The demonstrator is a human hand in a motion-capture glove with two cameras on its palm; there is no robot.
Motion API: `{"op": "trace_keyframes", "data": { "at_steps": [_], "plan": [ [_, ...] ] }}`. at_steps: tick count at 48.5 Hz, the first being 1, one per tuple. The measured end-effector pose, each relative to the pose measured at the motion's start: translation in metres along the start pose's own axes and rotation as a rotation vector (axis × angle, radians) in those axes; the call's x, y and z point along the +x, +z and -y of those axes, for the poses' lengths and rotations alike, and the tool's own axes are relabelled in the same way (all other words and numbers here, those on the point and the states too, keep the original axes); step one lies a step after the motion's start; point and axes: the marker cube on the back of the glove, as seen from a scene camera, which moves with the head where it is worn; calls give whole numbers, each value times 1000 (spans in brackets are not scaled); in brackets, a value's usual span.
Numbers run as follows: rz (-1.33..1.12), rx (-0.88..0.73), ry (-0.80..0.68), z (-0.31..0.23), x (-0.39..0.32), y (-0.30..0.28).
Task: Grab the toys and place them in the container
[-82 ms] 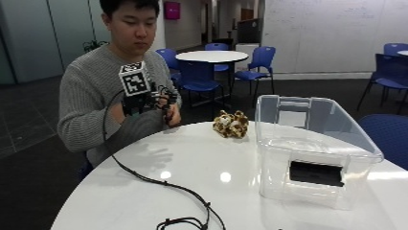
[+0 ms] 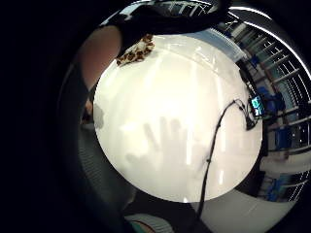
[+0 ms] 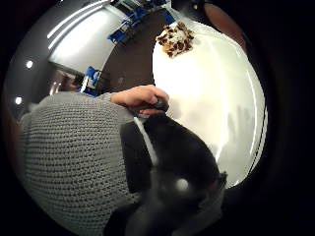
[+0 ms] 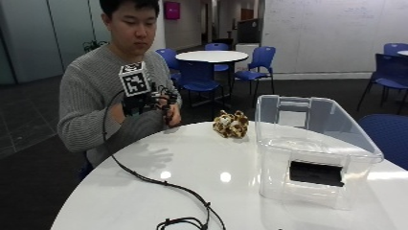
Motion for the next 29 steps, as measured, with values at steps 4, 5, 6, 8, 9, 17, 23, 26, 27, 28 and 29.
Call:
{"op": "trace_keyframes", "data": {
  "at_steps": [4, 5, 6, 8, 9, 17, 23, 26, 27, 28, 29],
  "plan": [
    [-2, 1, -7, 1, 3, 0],
    [-3, 1, -9, 2, 3, 0],
    [-4, 1, -11, 2, 4, 0],
    [-6, 0, -14, 3, 4, 0],
    [-5, -1, -14, 4, 4, 0],
    [-86, -9, -72, 42, 8, -4],
    [39, -26, -135, 114, -7, -8],
    [67, -42, -196, 159, -6, -9],
    [78, -48, -228, 172, 0, -12],
    [89, -55, -260, 184, 8, -15],
    [92, -59, -283, 197, 15, -17]
  ]
}}
